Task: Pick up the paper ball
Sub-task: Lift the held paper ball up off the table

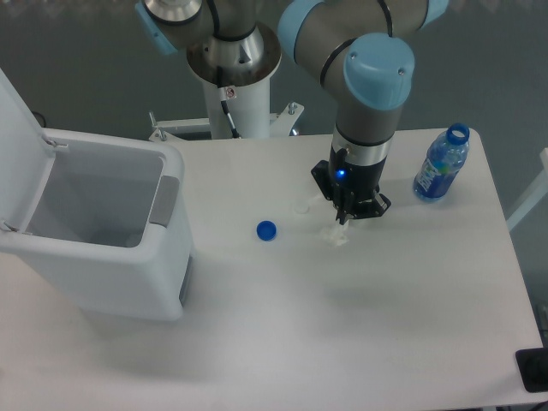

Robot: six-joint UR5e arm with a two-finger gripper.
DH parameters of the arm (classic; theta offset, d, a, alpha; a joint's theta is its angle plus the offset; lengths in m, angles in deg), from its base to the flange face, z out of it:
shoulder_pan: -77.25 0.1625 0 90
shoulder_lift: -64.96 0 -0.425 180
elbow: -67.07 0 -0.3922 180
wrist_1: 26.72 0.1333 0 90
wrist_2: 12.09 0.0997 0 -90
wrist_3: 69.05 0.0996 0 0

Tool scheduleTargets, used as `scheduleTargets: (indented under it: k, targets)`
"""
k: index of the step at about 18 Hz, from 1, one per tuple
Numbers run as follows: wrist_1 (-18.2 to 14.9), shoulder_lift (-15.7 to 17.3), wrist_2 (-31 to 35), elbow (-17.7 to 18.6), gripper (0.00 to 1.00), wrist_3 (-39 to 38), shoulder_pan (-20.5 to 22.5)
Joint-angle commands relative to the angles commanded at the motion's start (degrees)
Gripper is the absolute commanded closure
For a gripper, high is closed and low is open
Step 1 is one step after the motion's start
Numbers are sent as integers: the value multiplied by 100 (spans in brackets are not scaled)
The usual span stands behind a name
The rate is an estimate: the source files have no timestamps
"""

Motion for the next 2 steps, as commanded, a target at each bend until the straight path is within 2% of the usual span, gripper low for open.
scheduleTargets:
  k: [2]
  targets:
    - [0, 0, 0, 0, 100, 0, 0]
